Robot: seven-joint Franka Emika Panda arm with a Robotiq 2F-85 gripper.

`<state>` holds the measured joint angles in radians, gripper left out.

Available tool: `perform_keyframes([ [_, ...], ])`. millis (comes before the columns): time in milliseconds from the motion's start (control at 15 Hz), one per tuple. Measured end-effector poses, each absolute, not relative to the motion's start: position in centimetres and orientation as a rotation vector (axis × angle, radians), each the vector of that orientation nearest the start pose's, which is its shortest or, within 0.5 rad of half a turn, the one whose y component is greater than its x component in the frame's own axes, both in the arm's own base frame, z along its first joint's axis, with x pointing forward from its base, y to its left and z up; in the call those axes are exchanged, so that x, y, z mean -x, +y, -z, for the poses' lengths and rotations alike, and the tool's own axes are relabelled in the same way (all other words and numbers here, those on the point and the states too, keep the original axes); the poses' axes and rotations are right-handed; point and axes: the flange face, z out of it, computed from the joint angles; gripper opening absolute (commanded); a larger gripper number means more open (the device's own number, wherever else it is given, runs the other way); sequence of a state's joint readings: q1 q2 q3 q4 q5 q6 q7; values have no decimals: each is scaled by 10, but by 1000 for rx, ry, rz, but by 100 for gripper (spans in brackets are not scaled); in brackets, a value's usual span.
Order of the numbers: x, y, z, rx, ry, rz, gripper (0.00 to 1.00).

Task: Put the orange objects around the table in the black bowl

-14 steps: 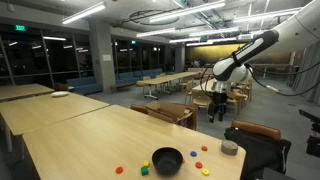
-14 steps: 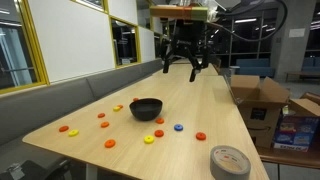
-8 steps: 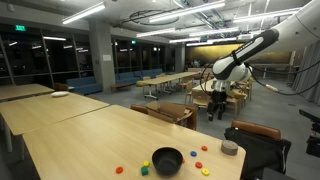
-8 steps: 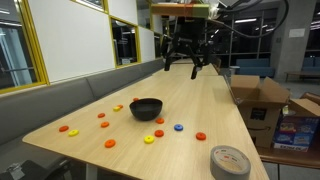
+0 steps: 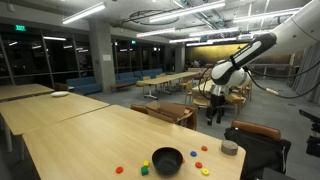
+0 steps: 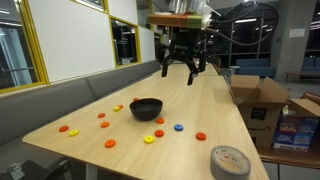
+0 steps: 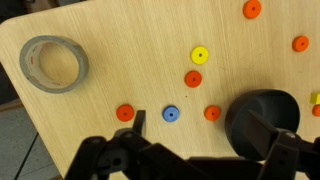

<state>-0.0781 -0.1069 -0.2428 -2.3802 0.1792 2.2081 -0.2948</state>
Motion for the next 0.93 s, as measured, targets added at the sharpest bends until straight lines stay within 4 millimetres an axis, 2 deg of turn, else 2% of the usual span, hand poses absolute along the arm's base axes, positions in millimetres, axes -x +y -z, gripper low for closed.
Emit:
perform_keyframes([
  [467, -467, -131, -294, 3061, 392, 130, 100],
  [733, -470, -144, -256, 3113, 576, 173, 100],
  [933, -468, -158, -226, 3120, 716, 139, 100],
])
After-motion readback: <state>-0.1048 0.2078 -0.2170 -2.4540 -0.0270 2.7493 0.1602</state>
